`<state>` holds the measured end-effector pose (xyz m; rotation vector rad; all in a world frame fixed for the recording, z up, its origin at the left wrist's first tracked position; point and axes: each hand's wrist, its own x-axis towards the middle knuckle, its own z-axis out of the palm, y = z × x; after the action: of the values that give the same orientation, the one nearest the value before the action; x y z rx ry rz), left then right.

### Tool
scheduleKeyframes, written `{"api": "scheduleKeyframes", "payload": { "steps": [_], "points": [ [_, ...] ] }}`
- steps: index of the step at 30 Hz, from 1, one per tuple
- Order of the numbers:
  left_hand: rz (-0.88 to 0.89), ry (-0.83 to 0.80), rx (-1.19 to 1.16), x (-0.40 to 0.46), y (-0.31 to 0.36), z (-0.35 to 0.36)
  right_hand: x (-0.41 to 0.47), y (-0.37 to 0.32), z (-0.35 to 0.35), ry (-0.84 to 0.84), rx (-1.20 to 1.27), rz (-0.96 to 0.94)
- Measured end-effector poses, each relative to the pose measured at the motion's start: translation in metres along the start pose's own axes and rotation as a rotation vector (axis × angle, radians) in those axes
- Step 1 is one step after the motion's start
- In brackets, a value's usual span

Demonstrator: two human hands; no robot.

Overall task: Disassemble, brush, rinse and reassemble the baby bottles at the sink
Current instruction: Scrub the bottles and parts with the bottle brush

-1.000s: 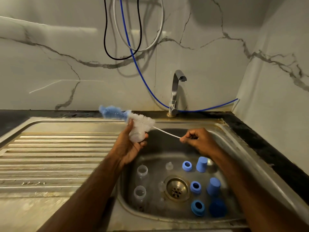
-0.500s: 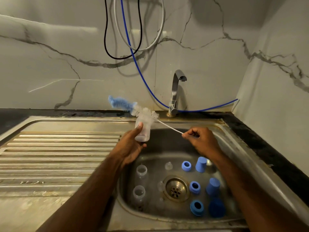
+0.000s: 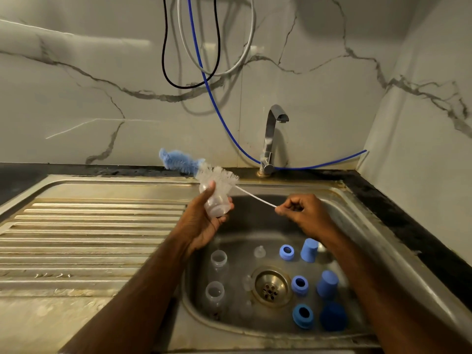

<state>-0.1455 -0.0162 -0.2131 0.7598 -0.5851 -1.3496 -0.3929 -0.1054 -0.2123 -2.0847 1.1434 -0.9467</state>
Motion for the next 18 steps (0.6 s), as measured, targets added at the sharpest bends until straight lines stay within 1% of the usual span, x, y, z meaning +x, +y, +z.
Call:
{"api": "scheduleKeyframes", "payload": {
  "steps": [2, 5, 8, 11, 13, 16, 18],
  "points": [
    [-0.003, 0.013, -0.042, 0.001, 0.003, -0.007, -0.001, 0.005, -0.008, 0.029, 0.009, 0.037],
    [-0.06, 0.099, 0.038, 0.003, -0.001, -0.007, -0.003, 0.005, 0.001, 0.102, -0.055, 0.03],
    [-0.012, 0.151, 0.061, 0.005, -0.004, -0.003, -0.003, 0.002, 0.004, 0.027, -0.035, -0.008],
    [0.054, 0.147, -0.069, 0.003, 0.002, -0.004, -0.003, 0.004, -0.012, -0.058, -0.018, -0.003],
    [0.058, 0.131, -0.075, 0.004, 0.002, -0.007, -0.005, 0.005, -0.013, -0.003, -0.018, 0.012],
    [0.047, 0.085, 0.091, 0.008, -0.005, -0.007, -0.002, 0.004, 0.003, 0.162, -0.071, -0.023],
    [0.058, 0.061, 0.177, 0.008, -0.009, -0.005, 0.0, 0.002, 0.009, 0.173, -0.105, -0.051]
  ]
}}
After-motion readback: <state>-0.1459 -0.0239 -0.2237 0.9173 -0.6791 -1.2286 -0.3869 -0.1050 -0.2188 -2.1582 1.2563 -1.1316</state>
